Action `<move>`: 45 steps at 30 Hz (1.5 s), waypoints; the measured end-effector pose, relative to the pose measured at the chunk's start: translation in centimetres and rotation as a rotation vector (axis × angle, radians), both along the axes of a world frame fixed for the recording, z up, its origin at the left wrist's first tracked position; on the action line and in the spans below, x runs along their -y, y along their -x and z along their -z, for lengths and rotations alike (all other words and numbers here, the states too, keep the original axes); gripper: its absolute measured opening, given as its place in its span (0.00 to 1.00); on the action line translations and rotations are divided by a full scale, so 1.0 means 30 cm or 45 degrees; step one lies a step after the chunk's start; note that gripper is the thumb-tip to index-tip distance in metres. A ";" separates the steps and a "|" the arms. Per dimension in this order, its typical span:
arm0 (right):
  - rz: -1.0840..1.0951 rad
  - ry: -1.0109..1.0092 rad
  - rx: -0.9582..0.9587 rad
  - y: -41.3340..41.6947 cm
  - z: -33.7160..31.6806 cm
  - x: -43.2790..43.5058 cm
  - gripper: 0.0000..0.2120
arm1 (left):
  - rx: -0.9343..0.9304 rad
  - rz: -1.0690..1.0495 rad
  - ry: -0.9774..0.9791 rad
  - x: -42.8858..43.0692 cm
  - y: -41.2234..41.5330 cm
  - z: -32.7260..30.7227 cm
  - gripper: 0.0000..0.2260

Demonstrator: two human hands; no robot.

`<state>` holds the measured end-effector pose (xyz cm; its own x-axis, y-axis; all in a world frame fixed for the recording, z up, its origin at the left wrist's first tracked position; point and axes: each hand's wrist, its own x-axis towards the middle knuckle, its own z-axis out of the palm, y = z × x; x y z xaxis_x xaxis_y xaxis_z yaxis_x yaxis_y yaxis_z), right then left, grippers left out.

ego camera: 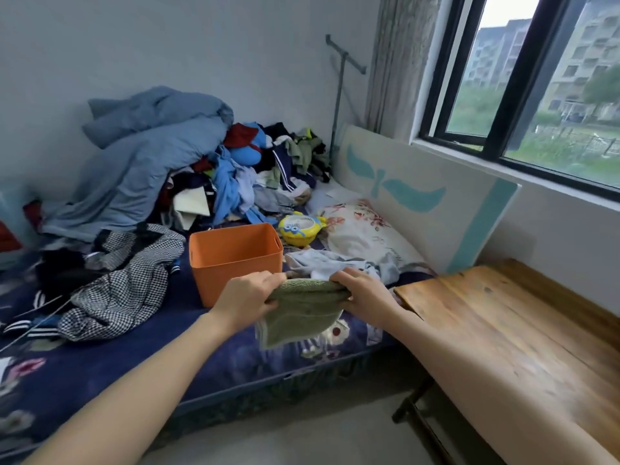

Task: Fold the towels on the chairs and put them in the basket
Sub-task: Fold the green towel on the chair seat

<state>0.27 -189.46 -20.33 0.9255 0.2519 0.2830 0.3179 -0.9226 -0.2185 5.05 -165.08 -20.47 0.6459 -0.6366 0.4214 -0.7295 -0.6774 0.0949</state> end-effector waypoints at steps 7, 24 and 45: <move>-0.082 0.062 -0.074 -0.237 0.066 -0.062 0.19 | -0.090 -0.061 0.012 -0.070 -0.184 0.103 0.18; -0.339 -0.061 -0.274 -1.063 0.223 0.074 0.19 | -0.554 -0.396 -0.219 0.047 -0.827 0.267 0.17; -0.290 -0.165 -0.409 -1.871 0.283 -0.411 0.17 | -0.971 -0.316 0.173 -0.480 -1.648 0.347 0.16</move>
<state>56.39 -177.13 -28.83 0.8964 0.4420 0.0319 0.4078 -0.7947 -0.4496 54.50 -150.68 -30.89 0.9021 -0.4121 -0.1282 -0.2612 -0.7578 0.5979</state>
